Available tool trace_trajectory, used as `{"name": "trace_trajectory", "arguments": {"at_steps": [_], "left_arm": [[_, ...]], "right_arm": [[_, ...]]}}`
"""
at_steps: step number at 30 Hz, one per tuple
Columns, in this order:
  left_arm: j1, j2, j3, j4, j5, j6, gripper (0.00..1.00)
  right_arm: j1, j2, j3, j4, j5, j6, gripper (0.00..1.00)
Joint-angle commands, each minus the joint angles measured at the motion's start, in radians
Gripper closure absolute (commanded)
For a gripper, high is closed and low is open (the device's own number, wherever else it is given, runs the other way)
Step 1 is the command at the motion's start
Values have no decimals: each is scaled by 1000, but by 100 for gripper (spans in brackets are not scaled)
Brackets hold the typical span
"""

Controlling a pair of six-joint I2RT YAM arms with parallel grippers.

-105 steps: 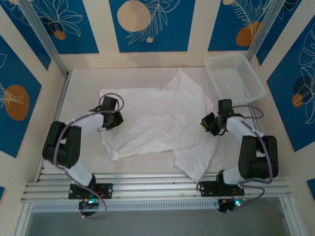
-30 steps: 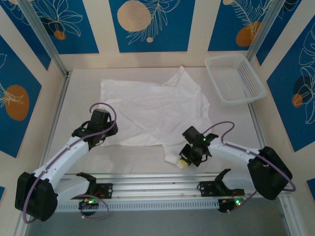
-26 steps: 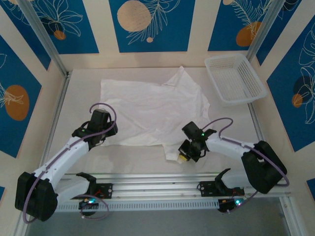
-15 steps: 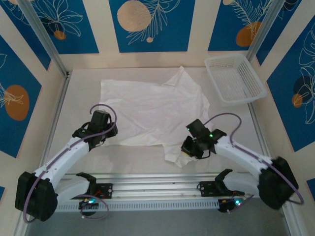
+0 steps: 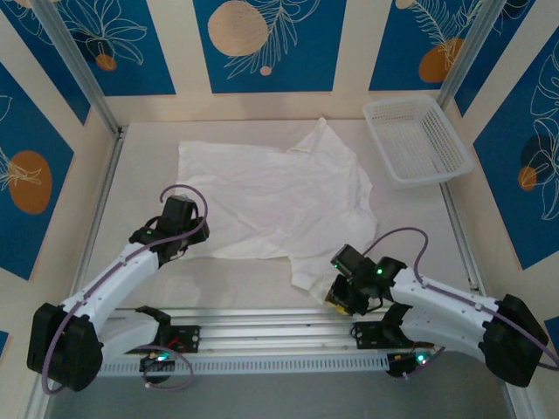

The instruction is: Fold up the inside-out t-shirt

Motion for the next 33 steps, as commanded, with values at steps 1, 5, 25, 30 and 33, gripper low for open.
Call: {"name": "trace_trajectory", "arguments": {"at_steps": [1,5,25,30,33], "left_arm": [[-2,-12,-11,-4,-17,-5,49],[-4,-11,-11,-3,-15,-7,49],[-2,-38,-31,-20,-26,-40,49],[-2,-62,-35,-25,-45,-38,49],[-3,-56,-39,-19,-43,-47,49]], "right_arm": [[14,40,14,61,-9,38,66],[16,67,40,76,17,26,63],[-30,71,95,94,25,-33,72],[-24,8,97,27,35,-5,65],[-24,28,84,48,42,3,55]]}}
